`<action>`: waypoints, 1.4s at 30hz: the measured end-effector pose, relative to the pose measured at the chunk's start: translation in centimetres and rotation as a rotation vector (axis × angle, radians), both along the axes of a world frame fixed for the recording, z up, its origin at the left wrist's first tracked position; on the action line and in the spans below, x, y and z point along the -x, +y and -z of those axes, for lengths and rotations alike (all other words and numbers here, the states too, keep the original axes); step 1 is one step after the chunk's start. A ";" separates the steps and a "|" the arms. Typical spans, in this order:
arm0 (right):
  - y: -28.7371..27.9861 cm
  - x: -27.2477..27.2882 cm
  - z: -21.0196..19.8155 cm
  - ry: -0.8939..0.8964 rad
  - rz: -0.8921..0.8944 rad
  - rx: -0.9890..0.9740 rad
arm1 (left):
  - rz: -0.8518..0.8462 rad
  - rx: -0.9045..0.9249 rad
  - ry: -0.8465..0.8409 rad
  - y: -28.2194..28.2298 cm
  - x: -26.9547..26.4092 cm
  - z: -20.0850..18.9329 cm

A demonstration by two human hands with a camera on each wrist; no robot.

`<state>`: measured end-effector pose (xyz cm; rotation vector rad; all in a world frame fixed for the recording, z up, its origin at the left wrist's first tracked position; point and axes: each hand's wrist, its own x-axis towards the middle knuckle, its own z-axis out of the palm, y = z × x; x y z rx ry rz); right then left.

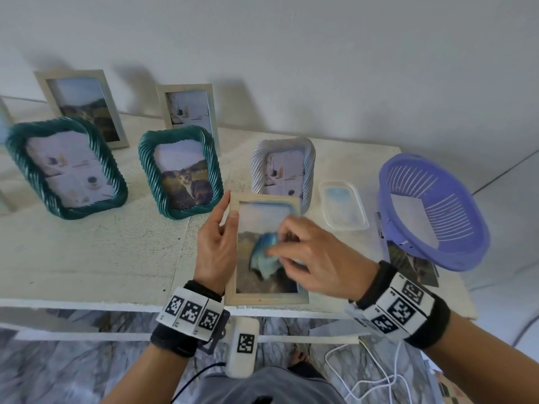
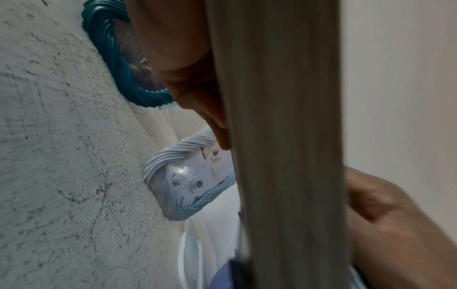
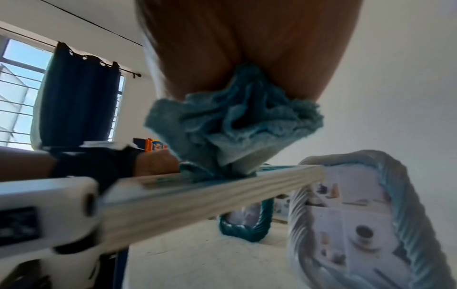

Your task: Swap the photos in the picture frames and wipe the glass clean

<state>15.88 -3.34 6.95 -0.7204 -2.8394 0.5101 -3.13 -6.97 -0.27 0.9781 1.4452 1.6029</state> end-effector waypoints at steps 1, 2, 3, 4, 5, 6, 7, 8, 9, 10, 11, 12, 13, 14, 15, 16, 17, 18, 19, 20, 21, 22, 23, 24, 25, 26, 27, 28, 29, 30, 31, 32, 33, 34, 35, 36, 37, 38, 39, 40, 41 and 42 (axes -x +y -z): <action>-0.6 -0.3 0.0 -0.018 -0.046 0.040 | -0.007 0.010 -0.002 -0.1 0.1 -0.2; -1.0 -0.7 -0.1 -0.027 -0.078 0.076 | -0.008 0.019 0.003 -0.3 0.2 -0.5; -1.2 -1.0 -0.2 -0.031 -0.091 0.101 | -0.007 0.028 0.002 -0.4 0.2 -0.7; -1.2 -1.2 -0.3 -0.030 -0.091 0.106 | -0.005 0.033 -0.007 -0.4 0.1 -0.8; -1.0 -1.4 -0.4 -0.025 -0.078 0.088 | -0.010 0.034 -0.015 -0.3 0.0 -0.7; -0.7 -1.3 -0.3 -0.014 -0.052 0.056 | -0.023 0.025 -0.016 -0.3 0.0 -0.6; -0.3 -1.2 -0.2 0.006 -0.013 0.017 | -0.032 0.012 -0.007 -0.2 0.0 -0.6; 0.1 -0.9 -0.1 0.030 0.035 -0.025 | -0.025 0.003 0.004 -0.1 0.0 -0.6; 0.5 -0.7 0.1 0.050 0.088 -0.072 | -0.008 -0.002 0.016 0.0 -0.1 -0.7; 0.8 -0.4 0.2 0.061 0.144 -0.125 | 0.007 -0.004 0.033 0.0 -0.2 -0.6; 1.1 0.0 0.2 0.067 0.204 -0.174 | 0.015 -0.005 0.050 -0.1 -0.3 -0.6; 1.2 0.3 0.3 0.073 0.263 -0.213 | 0.013 -0.007 0.064 -0.2 -0.5 -0.6; 1.2 0.7 0.5 0.082 0.316 -0.235 | 0.014 -0.016 0.077 -0.4 -0.6 -0.6; 1.0 1.1 0.7 0.098 0.357 -0.239 | 0.018 -0.025 0.084 -0.6 -0.8 -0.6; 0.7 1.5 1.0 0.122 0.385 -0.225 | 0.019 -0.031 0.088 -0.8 -0.9 -0.4; 0.4 1.9 1.3 0.158 0.401 -0.203 | 0.018 -0.029 0.091 -0.8 -0.9 -0.3; 0.0 2.0 1.7 0.196 0.405 -0.172 | 0.017 -0.024 0.101 -0.8 -0.7 -0.2; -0.4 2.1 2.0 0.228 0.395 -0.129 | 0.022 -0.018 0.102 -0.8 -0.6 -0.1; -0.7 2.1 2.2 0.244 0.369 -0.072 | 0.030 -0.019 0.095 -0.9 -0.6 -0.1; -1.0 1.9 2.4 0.242 0.328 -0.008 | 0.044 -0.032 0.086 -0.9 -0.5 -0.1; -1.1 1.7 2.5 0.231 0.275 0.053 | 0.055 -0.049 0.080 -1.0 -0.5 -0.1; -1.3 1.4 2.5 0.220 0.220 0.102 | 0.055 -0.050 0.081 -1.1 -0.3 0.0; -1.3 1.0 2.5 0.218 0.176 0.139 | 0.046 -0.043 0.091 -1.0 -0.2 0.4; -1.3 0.4 2.4 0.231 0.155 0.167 | 0.038 -0.034 0.097 -0.9 -0.1 0.6; -1.1 -0.2 2.2 0.259 0.163 0.188 | 0.031 -0.027 0.094 -0.8 0.0 0.7; -0.9 -0.9 2.0 0.296 0.195 0.203 | 0.029 -0.018 0.085 -0.7 0.2 0.6; -0.6 -1.7 1.7 0.335 0.243 0.214 | 0.025 -0.008 0.075 -0.6 0.4 0.7; -0.1 -2.5 1.5 0.375 0.298 0.221 | 0.024 -0.001 0.055 -0.4 0.6 0.6; 0.5 -3.3 1.3 0.414 0.350 0.216 | 0.017 -0.003 0.036 -0.3 1.0 0.7; 1.3 -4.1 1.3 0.448 0.399 0.193 | 0.010 -0.009 0.021 -0.3 1.3 0.7; 2.2 -4.8 1.5 0.472 0.446 0.157 | 0.005 -0.019 0.019 -0.3 1.5 0.6; 3.2 -5.6 1.9 0.483 0.495 0.118 | 0.005 -0.029 0.023 -0.2 1.7 0.5; 4.3 -6.2 2.6 0.480 0.549 0.088 | 0.008 -0.033 0.025 -0.2 1.8 0.4; 5.4 -6.8 3.4 0.465 0.607 0.071 | 0.010 -0.033 0.017 -0.2 1.8 0.3; 6.6 -7.3 4.4 0.436 0.675 0.068 | 0.011 -0.032 0.013 -0.1 1.9 0.4; 7.7 -7.7 5.3 0.393 0.747 0.081 | 0.003 -0.030 0.017 0.1 1.9 0.5; 8.7 -7.8 6.0 0.341 0.812 0.106 | -0.010 -0.026 0.032 0.2 2.0 0.7; 9.7 -7.9 6.5 0.285 0.864 0.138 | -0.016 -0.024 0.042 0.3 2.0 0.8; 10.5 -7.7 6.9 0.236 0.899 0.166 | -0.022 -0.017 0.045 0.3 2.0 1.1; 11.2 -7.5 7.2 0.205 0.922 0.193 | -0.018 -0.009 0.051 0.2 2.0 1.2; 11.8 -7.2 7.3 0.199 0.937 0.222 | -0.018 0.000 0.063 0.2 2.1 1.4; 12.3 -7.0 7.5 0.215 0.950 0.252 | -0.018 0.005 0.074 0.2 2.1 1.5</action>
